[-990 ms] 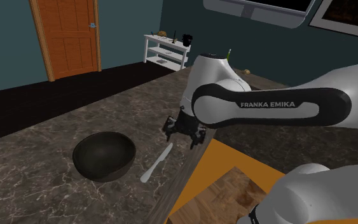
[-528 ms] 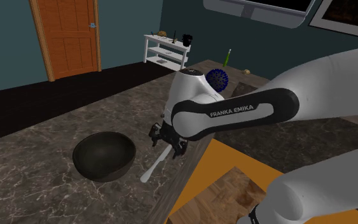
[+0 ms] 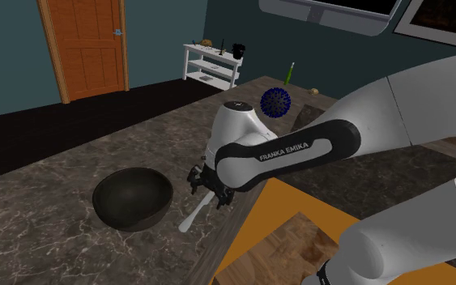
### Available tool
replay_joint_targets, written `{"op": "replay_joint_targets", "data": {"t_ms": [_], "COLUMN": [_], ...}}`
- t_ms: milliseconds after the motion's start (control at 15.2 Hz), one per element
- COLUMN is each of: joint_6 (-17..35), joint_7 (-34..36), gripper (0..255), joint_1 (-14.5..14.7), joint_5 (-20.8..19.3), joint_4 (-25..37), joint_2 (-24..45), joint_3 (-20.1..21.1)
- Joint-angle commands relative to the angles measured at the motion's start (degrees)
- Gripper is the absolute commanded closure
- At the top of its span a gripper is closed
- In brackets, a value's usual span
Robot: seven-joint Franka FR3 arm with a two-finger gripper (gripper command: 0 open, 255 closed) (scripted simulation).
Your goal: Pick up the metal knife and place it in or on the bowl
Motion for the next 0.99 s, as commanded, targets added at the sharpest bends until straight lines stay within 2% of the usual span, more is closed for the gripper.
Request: {"op": "replay_joint_targets", "data": {"t_ms": [0, 264, 330, 924], "joint_6": [0.23, 0.22, 0.22, 0.23], "joint_7": [0.05, 0.05, 0.05, 0.05], "gripper": [0, 0, 255, 255], "joint_1": [-0.04, -0.04, -0.04, -0.06], "joint_5": [-0.06, -0.06, -0.06, -0.05], "joint_4": [-0.08, -0.08, -0.08, -0.09], "joint_2": [0.14, 0.14, 0.14, 0.13], "joint_3": [0.08, 0.08, 0.08, 0.1]}}
